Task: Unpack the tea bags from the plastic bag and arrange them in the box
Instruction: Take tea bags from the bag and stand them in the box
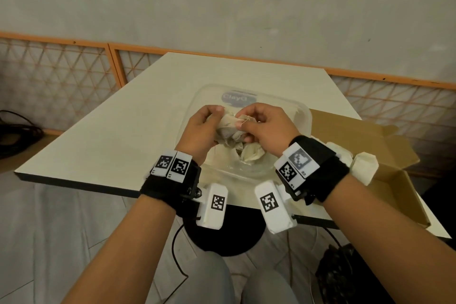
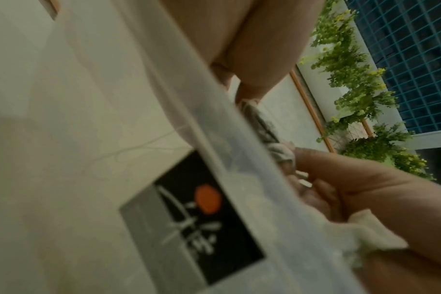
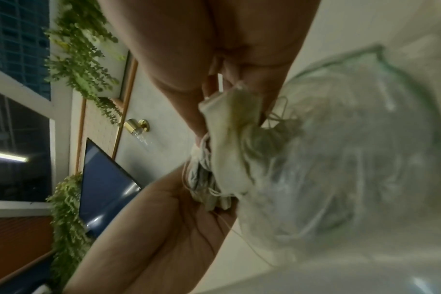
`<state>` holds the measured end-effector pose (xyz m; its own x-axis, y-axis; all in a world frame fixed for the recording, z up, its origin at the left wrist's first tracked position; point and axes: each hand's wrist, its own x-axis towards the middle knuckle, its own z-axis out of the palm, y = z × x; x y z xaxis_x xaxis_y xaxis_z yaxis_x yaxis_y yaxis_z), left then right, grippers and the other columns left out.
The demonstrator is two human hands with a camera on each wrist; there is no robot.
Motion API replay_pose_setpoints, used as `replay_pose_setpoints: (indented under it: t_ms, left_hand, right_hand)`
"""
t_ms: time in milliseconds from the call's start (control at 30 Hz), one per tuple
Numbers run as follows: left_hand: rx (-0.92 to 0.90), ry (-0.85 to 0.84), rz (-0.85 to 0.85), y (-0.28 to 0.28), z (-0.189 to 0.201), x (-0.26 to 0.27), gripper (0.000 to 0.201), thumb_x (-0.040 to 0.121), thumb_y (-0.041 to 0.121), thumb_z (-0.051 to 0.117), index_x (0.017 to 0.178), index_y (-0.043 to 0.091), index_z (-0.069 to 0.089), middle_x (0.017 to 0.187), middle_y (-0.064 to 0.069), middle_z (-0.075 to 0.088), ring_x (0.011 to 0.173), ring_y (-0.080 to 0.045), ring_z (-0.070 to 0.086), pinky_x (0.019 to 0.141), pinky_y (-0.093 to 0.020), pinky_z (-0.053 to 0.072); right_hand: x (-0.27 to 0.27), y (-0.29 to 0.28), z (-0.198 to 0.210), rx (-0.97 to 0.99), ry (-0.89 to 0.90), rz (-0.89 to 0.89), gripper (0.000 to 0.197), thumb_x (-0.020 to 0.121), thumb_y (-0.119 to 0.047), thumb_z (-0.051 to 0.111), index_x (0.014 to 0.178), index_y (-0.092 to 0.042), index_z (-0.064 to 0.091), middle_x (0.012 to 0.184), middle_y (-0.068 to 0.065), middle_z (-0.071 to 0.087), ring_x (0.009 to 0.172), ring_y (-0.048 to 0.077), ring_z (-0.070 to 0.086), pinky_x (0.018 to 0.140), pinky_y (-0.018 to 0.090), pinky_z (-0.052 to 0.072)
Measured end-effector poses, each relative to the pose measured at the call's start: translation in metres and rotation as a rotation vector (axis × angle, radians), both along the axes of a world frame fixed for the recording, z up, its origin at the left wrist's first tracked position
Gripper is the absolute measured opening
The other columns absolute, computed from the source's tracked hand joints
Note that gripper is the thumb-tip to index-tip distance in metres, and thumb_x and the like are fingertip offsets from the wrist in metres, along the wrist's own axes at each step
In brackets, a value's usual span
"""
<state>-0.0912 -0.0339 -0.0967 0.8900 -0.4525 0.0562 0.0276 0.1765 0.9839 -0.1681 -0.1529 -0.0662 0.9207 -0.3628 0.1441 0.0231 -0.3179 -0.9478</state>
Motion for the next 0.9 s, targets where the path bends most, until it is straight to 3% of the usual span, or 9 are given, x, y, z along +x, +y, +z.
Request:
replay_pose_setpoints:
  t_ms: [67, 200, 333, 467, 533, 600, 700, 800, 900]
  left_hand:
    - [0.034, -0.010, -0.088, -0.002, 0.006, 0.002, 0.024, 0.091, 0.033, 0.061, 0.103, 0.011, 0.059, 0.089, -0.006, 0.065, 0.072, -0.018, 0.063, 0.064, -0.030, 0.053]
    - [0.194, -0.104, -0.157, -0.011, 0.019, 0.009, 0.023, 0.084, 0.011, 0.069, 0.105, 0.007, 0.061, 0.090, -0.011, 0.065, 0.076, -0.024, 0.062, 0.069, -0.034, 0.055]
    - [0.162, -0.066, 0.005, -0.011, 0.027, 0.024, 0.011, 0.089, 0.004, 0.060, 0.084, 0.014, 0.060, 0.085, -0.011, 0.063, 0.076, -0.023, 0.063, 0.072, -0.033, 0.058]
    - [-0.002, 0.064, 0.032, -0.010, 0.030, 0.027, 0.009, 0.093, 0.005, 0.054, 0.088, 0.013, 0.056, 0.084, -0.012, 0.066, 0.070, -0.019, 0.067, 0.057, -0.023, 0.056]
    - [-0.011, 0.083, 0.026, -0.012, 0.030, 0.023, 0.008, 0.093, 0.006, 0.054, 0.089, 0.013, 0.055, 0.083, -0.010, 0.066, 0.068, -0.017, 0.067, 0.053, -0.021, 0.054]
    - [-0.002, 0.082, 0.020, -0.015, 0.027, 0.018, 0.009, 0.093, 0.006, 0.053, 0.088, 0.013, 0.055, 0.081, -0.009, 0.066, 0.068, -0.016, 0.066, 0.052, -0.021, 0.053]
    - [-0.007, 0.091, 0.022, -0.016, 0.023, 0.014, 0.012, 0.092, 0.005, 0.053, 0.088, 0.016, 0.057, 0.081, -0.008, 0.065, 0.067, -0.016, 0.064, 0.054, -0.020, 0.053]
    - [-0.023, 0.110, 0.067, -0.012, 0.021, 0.015, 0.014, 0.091, 0.004, 0.054, 0.088, 0.017, 0.059, 0.079, -0.007, 0.063, 0.068, -0.016, 0.061, 0.056, -0.019, 0.053]
    - [-0.106, 0.167, 0.167, -0.008, 0.021, 0.019, 0.015, 0.088, 0.001, 0.053, 0.091, 0.014, 0.060, 0.076, -0.008, 0.061, 0.065, -0.015, 0.058, 0.055, -0.019, 0.052]
  right_hand:
    - [0.005, -0.003, 0.002, 0.051, 0.018, -0.002, 0.015, 0.084, 0.000, 0.062, 0.082, -0.015, 0.063, 0.075, 0.008, 0.063, 0.051, 0.016, 0.057, 0.053, 0.023, 0.052]
    - [0.013, -0.016, 0.012, 0.069, 0.083, -0.050, 0.014, 0.085, -0.001, 0.062, 0.084, -0.016, 0.060, 0.079, 0.007, 0.063, 0.063, 0.018, 0.061, 0.062, 0.027, 0.055]
    - [-0.005, -0.038, 0.029, -0.294, 0.226, -0.022, 0.027, 0.081, -0.020, 0.070, 0.104, -0.024, 0.058, 0.097, -0.001, 0.060, 0.083, 0.015, 0.059, 0.078, 0.027, 0.048]
    - [-0.023, -0.042, 0.023, -0.609, 0.432, 0.175, 0.044, 0.081, -0.020, 0.068, 0.120, -0.033, 0.053, 0.118, -0.005, 0.051, 0.100, 0.016, 0.057, 0.093, 0.033, 0.046]
    - [-0.019, -0.040, 0.014, -0.592, 0.323, 0.083, 0.040, 0.085, -0.017, 0.062, 0.122, -0.030, 0.053, 0.122, -0.002, 0.051, 0.096, 0.016, 0.057, 0.091, 0.033, 0.047]
    - [-0.012, -0.037, 0.010, -0.595, 0.189, -0.002, 0.040, 0.088, -0.016, 0.058, 0.125, -0.026, 0.051, 0.124, 0.001, 0.050, 0.088, 0.015, 0.056, 0.081, 0.022, 0.046]
    - [0.000, -0.028, 0.010, -0.757, 0.175, 0.107, 0.057, 0.087, -0.007, 0.057, 0.138, -0.027, 0.040, 0.130, 0.003, 0.043, 0.089, 0.016, 0.054, 0.069, 0.006, 0.038]
    - [0.010, -0.019, 0.014, -0.942, 0.272, 0.239, 0.065, 0.085, -0.003, 0.056, 0.142, -0.027, 0.035, 0.131, 0.008, 0.044, 0.091, 0.017, 0.050, 0.081, 0.022, 0.041]
    - [0.014, -0.019, 0.015, -0.896, 0.310, 0.216, 0.062, 0.082, -0.007, 0.061, 0.137, -0.027, 0.040, 0.119, 0.004, 0.054, 0.085, 0.014, 0.049, 0.078, 0.022, 0.040]
